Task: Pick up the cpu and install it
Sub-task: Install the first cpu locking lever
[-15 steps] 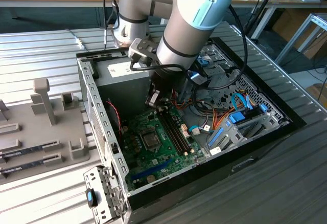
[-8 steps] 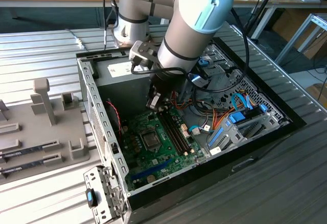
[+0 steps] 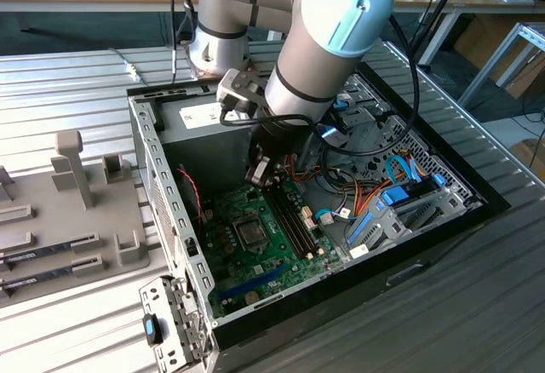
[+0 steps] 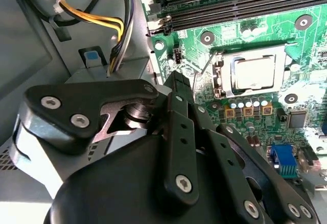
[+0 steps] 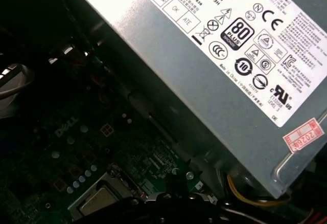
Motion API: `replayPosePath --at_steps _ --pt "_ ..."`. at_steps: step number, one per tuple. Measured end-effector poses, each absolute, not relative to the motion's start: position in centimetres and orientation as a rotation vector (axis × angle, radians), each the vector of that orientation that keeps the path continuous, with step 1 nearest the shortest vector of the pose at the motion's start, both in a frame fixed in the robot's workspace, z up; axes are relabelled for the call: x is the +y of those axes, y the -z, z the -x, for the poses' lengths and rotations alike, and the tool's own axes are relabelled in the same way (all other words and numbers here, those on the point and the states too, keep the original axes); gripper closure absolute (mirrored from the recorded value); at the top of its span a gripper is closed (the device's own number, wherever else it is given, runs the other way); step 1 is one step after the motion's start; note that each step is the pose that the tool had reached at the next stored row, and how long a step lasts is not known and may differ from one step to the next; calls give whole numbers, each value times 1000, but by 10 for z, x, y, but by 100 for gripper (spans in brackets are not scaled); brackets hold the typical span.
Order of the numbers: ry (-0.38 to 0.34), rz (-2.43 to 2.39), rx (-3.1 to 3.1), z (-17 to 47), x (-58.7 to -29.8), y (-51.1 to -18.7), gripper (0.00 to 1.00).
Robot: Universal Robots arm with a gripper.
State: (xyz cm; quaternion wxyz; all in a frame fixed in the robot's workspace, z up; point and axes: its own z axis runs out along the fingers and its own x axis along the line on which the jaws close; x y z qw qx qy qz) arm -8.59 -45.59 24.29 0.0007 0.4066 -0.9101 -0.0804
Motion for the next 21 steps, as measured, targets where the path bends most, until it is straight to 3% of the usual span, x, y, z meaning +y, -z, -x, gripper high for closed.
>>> replayPosePath --at_steps 21 --pt "216 -1275 -2850 86 -480 -251 89"
